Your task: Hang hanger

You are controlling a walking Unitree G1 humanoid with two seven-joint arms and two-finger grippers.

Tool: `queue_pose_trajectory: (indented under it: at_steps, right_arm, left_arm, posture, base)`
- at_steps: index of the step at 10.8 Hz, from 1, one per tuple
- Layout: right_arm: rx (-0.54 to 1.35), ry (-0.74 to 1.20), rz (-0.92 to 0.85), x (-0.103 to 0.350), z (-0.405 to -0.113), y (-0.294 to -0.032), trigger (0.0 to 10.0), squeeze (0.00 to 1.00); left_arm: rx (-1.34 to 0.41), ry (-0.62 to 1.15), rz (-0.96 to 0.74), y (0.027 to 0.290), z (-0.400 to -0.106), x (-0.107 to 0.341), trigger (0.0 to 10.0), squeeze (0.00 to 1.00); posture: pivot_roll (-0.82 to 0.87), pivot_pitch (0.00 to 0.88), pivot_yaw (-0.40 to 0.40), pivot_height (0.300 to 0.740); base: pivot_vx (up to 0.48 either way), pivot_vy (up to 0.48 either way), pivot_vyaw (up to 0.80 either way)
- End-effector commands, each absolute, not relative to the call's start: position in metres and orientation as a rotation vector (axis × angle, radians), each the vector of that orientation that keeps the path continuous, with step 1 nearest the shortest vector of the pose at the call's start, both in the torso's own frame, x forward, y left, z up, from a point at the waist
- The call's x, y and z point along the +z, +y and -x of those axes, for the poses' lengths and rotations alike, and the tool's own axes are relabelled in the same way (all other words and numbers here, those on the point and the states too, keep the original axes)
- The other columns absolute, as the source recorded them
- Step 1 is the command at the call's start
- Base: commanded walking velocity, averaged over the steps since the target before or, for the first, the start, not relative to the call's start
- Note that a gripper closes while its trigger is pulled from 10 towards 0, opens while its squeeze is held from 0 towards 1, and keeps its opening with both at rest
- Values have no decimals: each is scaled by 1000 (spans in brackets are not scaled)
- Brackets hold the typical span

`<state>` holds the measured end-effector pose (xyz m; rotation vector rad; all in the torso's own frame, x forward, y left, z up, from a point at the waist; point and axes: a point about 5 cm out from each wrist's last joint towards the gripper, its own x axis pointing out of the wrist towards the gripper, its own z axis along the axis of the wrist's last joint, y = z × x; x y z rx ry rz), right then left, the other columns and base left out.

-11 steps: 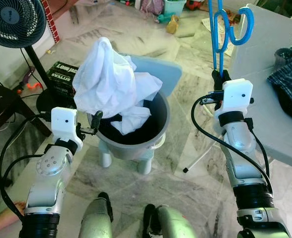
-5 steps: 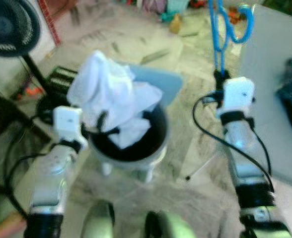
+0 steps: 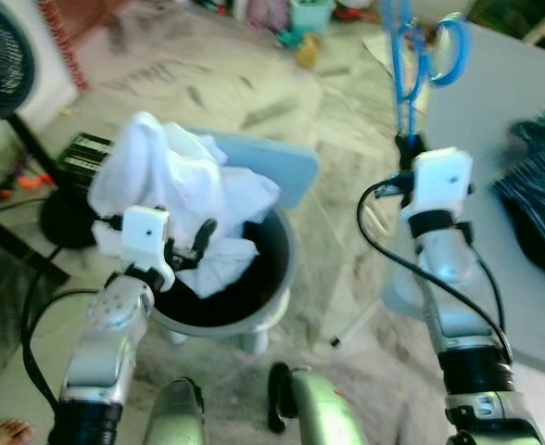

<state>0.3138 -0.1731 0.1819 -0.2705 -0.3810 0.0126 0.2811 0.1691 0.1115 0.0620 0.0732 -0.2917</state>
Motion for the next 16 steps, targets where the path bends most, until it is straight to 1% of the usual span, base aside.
queue_pose_trajectory:
  at_steps: [1, 2, 4, 5, 7, 8, 9, 11, 12, 13, 15, 16]
  right_arm:
    - [16, -377, 289, 184, -306, -178, 10000, 0]
    - [20, -357, 304, 181, -298, -182, 10000, 0]
    - [39, -301, 341, 178, -272, -194, 10000, 0]
    - [51, -272, 352, 178, -260, -197, 10000, 0]
    - [64, -234, 372, 182, -243, -199, 10000, 0]
    - [70, -225, 376, 184, -239, -200, 10000, 0]
    - [89, -218, 388, 186, -238, -198, 10000, 0]
    - [98, -216, 394, 187, -239, -197, 10000, 0]
    - [105, -220, 396, 190, -240, -194, 10000, 0]
    - [109, -215, 392, 190, -240, -192, 10000, 0]
    - [117, -213, 387, 191, -241, -189, 10000, 0]
    - [118, -212, 387, 191, -241, -189, 10000, 0]
  left_arm:
    - [-324, 155, -61, 166, -276, 94, 10000, 0]
    - [-330, 174, -70, 166, -275, 89, 10000, 0]
    - [-329, 232, -79, 170, -277, 77, 10000, 0]
    - [-338, 254, -84, 168, -283, 71, 10000, 0]
    - [-316, 254, -147, 169, -299, 68, 10000, 0]
    - [-292, 241, -182, 172, -306, 70, 10000, 0]
    - [-265, 186, -258, 177, -318, 81, 10000, 0]
    - [-266, 158, -289, 177, -324, 88, 10000, 0]
    - [-288, 119, -337, 173, -323, 95, 10000, 0]
    - [-278, 124, -344, 174, -323, 92, 10000, 0]
    - [-261, 222, -337, 187, -319, 69, 10000, 0]
    - [-261, 244, -347, 190, -318, 63, 10000, 0]
  posture:
    - [31, 314, -132, 740]
    - [-7, 350, -145, 740]
    - [-104, 422, -180, 740]
    - [-153, 445, -198, 740]
    - [-212, 472, -226, 740]
    - [-232, 481, -242, 740]
    - [-239, 482, -251, 740]
    - [-238, 475, -253, 740]
    - [-232, 471, -251, 740]
    - [-218, 470, -248, 740]
    - [-220, 470, -247, 740]
    - [-221, 469, -247, 740]
  base:
    - [0, 0, 0]
    - [0, 0, 0]
    - [0, 0, 0]
    - [0, 0, 0]
    - [0, 0, 0]
    - [0, 0, 0]
    - [0, 0, 0]
    - [0, 0, 0]
    - [0, 0, 0]
    - [0, 0, 0]
    - [0, 0, 0]
    - [0, 0, 0]
